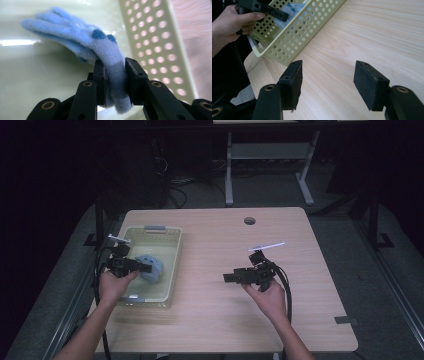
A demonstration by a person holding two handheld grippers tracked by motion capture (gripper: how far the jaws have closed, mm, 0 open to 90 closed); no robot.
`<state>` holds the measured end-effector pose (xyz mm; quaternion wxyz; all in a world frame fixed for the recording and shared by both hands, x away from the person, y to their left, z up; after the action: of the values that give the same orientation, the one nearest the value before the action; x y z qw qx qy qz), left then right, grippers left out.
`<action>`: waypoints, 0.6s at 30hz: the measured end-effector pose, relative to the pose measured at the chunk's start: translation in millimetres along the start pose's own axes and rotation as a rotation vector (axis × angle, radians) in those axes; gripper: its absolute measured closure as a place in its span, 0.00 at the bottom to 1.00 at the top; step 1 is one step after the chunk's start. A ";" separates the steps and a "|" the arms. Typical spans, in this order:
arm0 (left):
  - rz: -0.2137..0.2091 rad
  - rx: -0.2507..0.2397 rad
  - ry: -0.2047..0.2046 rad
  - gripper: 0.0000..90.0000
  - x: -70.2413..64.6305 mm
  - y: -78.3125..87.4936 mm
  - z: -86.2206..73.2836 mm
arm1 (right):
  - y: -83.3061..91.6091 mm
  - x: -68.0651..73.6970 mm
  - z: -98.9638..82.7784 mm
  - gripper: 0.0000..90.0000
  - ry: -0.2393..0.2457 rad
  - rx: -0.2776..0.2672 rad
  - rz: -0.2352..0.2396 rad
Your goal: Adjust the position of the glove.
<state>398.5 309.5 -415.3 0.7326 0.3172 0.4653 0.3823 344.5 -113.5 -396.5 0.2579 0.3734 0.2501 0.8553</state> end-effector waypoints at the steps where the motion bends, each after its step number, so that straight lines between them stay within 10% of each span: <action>1: 0.008 0.013 0.003 0.79 0.7 -2.0 0.3 | 0.9 -1.0 -0.9 0.44 0.001 0.001 -0.001; 18: 0.102 0.091 0.041 0.67 7.0 -13.8 1.5 | 8.7 -8.0 -10.5 0.44 -0.012 -0.010 -0.003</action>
<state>405.5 308.4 -429.1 0.6874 0.3655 0.4803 0.4040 338.9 -127.5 -401.5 0.2628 0.3769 0.2447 0.8538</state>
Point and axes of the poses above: each handheld gripper's, and its own axes: y roughly backward along the jaws, z roughly out of its top, x roughly to its left, the point moved 1 cm from there along -y, roughly forward along the jaws, and after that the axes turned 3 degrees about x, right-handed, at the moved point
